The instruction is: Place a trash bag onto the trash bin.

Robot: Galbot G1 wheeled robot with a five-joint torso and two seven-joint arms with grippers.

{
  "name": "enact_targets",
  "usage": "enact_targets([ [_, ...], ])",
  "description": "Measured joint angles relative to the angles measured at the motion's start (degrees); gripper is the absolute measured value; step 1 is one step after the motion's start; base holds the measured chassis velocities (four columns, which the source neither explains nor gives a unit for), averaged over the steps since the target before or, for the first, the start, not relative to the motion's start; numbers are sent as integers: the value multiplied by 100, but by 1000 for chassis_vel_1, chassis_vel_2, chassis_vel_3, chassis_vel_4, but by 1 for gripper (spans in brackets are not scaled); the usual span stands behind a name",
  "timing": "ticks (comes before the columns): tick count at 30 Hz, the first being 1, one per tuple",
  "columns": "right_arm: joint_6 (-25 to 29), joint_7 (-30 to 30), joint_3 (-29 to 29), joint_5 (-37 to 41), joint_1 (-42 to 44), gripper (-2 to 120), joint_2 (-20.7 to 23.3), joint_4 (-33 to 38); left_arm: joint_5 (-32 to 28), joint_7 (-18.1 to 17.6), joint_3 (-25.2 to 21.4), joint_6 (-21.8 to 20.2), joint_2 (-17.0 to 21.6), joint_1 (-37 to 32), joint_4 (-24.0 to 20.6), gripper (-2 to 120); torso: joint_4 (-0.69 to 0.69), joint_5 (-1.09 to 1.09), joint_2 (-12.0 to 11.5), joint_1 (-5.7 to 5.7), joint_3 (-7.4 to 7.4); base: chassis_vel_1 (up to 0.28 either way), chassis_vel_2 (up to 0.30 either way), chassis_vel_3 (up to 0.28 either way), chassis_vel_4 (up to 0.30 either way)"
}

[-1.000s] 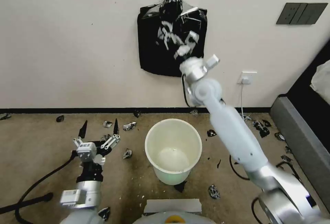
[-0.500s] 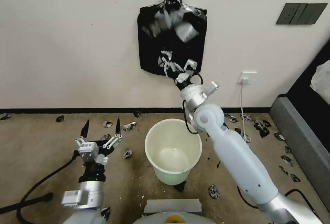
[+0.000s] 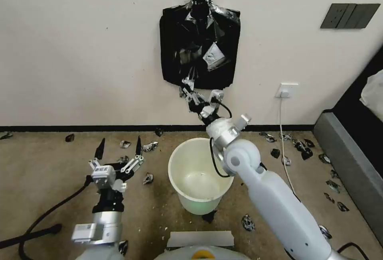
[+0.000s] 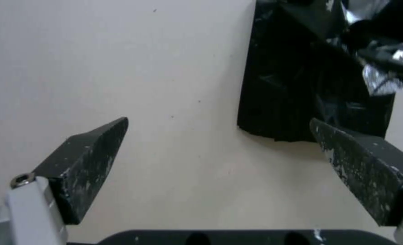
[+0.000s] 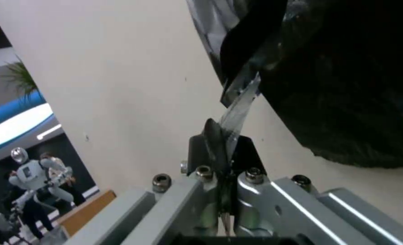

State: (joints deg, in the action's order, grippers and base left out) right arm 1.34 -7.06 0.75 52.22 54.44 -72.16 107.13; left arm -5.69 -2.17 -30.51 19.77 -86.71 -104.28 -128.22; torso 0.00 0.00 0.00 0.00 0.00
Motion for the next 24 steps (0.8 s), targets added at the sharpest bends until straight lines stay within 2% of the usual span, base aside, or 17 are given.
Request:
enact_targets([
  [10,6,-26,-17,-479,447,0,217,259,1,2,127,-29,113,30,-105,100,0,0,0,0,0,0,0,0,0],
  [12,9,-27,-23,-639,559,0,274,301,-10,3,162,-69,228,65,-184,100,-1,1,0,0,0,0,0,0,0],
  [14,15,-28,-28,-797,717,0,356,397,-120,5,192,-199,550,186,-347,100,-1,0,0,0,0,0,0,0,0],
  [15,15,-28,-28,-797,717,0,356,397,-120,5,192,-199,550,186,-347,100,-1,0,0,0,0,0,0,0,0],
  [16,22,-28,-26,-854,788,0,388,440,-174,5,194,-267,731,246,-394,100,-1,0,0,0,0,0,0,0,0],
  [18,27,-31,-19,-935,846,0,416,459,-205,4,197,-301,861,282,-406,100,0,0,0,0,0,0,0,0,0],
  [24,37,-56,14,-1020,905,0,458,471,-243,2,230,-326,926,304,-416,100,0,0,0,0,0,0,0,0,0],
])
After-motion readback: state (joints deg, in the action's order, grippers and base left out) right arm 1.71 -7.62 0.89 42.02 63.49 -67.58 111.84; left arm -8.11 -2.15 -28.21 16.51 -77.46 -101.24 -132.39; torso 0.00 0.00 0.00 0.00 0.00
